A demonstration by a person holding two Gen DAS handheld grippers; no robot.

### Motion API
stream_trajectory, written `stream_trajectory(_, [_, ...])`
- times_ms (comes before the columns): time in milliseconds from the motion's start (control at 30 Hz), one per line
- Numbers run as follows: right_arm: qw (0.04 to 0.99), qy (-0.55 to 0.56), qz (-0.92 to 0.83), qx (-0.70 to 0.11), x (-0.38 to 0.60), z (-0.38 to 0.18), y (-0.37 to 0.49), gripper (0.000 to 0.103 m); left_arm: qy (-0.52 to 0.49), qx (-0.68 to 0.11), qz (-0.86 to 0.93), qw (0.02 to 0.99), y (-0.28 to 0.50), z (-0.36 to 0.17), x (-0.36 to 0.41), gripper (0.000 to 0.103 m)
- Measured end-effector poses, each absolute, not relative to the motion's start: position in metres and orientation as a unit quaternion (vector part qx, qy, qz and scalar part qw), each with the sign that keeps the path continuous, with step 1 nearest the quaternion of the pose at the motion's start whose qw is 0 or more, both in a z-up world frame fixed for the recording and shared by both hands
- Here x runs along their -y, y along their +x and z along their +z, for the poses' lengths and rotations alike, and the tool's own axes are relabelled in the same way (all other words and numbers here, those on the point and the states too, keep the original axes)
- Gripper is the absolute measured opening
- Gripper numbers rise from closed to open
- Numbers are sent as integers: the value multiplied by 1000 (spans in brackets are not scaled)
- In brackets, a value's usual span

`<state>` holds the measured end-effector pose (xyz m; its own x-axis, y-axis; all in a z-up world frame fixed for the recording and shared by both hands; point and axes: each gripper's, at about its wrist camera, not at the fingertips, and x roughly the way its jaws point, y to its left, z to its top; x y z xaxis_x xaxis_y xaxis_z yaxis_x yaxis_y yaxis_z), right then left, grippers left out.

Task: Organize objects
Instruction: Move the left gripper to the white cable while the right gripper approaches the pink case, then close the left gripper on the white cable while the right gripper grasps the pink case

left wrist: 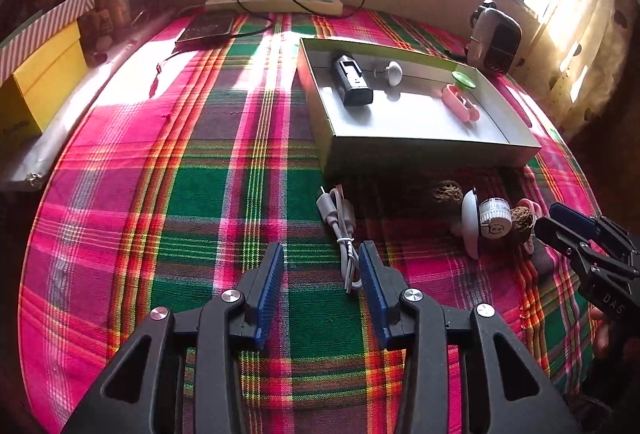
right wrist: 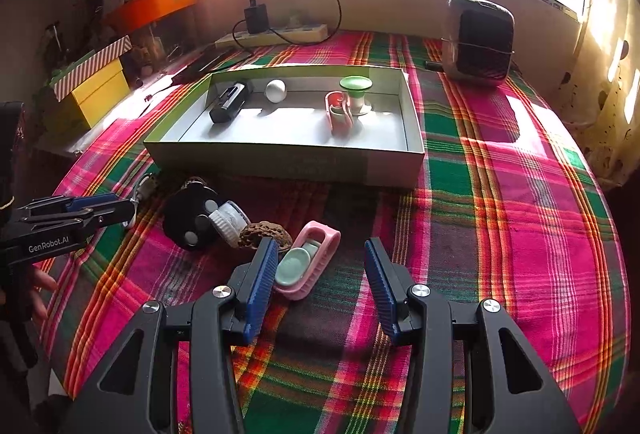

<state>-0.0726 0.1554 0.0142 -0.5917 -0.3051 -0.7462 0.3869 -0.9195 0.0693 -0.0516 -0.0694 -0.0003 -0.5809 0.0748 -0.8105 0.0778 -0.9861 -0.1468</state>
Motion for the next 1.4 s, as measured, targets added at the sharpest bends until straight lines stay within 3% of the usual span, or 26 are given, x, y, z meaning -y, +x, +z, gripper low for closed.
stream_trajectory(533, [151,426,-888,-83,-157,3,-80,46,450,-77,-890,-7,-55,-2,70,38])
stream_trajectory(1400, [163,428,-885,-82,-151,-3,-93,46,432,-62,-900,7,-68,-3,68,37])
